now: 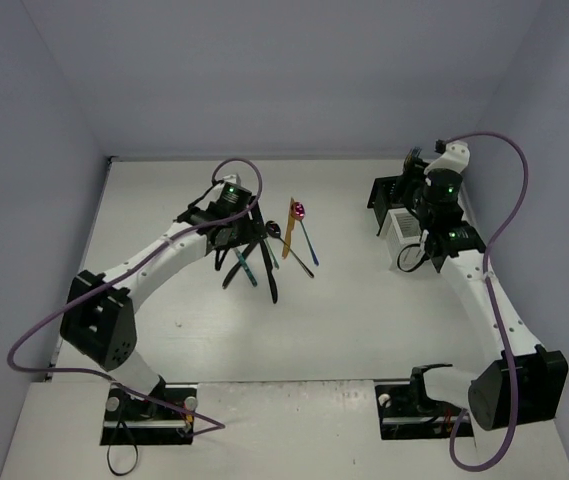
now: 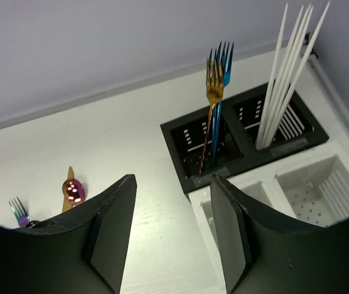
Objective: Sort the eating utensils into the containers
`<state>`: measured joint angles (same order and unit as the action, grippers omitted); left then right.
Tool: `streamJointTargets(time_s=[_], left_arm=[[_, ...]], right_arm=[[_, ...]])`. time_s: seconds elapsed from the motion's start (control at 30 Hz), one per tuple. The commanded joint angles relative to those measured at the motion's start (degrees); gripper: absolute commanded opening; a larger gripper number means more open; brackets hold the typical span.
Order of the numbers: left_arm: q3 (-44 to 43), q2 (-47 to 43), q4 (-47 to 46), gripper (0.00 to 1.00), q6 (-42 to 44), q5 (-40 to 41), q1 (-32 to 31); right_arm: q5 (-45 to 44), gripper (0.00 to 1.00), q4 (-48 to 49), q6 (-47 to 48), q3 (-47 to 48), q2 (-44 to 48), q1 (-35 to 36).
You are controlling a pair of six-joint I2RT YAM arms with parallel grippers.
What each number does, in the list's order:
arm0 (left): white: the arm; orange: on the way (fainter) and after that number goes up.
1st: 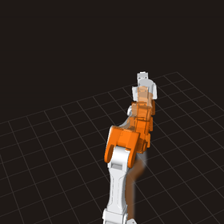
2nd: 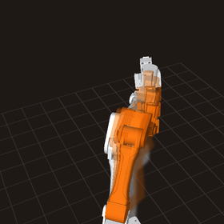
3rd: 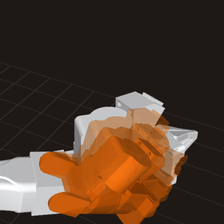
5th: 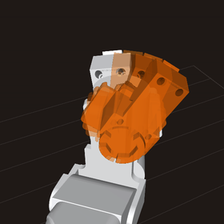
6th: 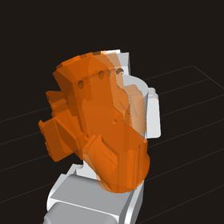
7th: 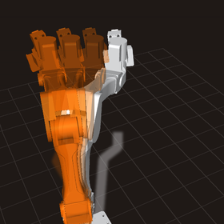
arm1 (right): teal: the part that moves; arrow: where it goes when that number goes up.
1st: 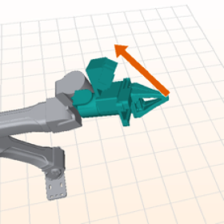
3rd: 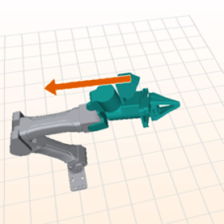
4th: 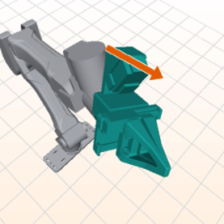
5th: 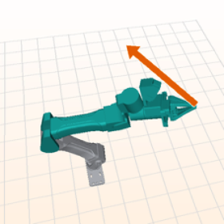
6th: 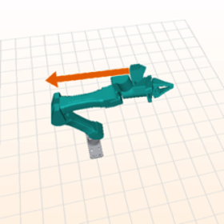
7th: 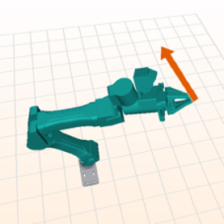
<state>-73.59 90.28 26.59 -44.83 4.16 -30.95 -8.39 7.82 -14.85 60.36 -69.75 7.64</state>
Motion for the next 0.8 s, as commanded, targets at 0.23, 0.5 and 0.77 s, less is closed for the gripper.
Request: streamJointTargets(time_s=[0.23,0.5,0.77], left_arm=[[-15.62,17.33,-2.16,0.33,-4.50,8.29,-1.83],[-24.73,27.20,-0.17,0.32,-4.24,9.79,1.25],[-29.96,33.00,1.56,0.32,-4.52,9.91,3.33]], right_arm=[[5.17,0.48,1.59,-4.81,-6.07,1.81,-0.17],[7.54,0.48,1.59,-5.19,-6.39,1.63,-0.15],[7.86,0.48,1.68,-5.36,-6.59,1.44,-0.15]])
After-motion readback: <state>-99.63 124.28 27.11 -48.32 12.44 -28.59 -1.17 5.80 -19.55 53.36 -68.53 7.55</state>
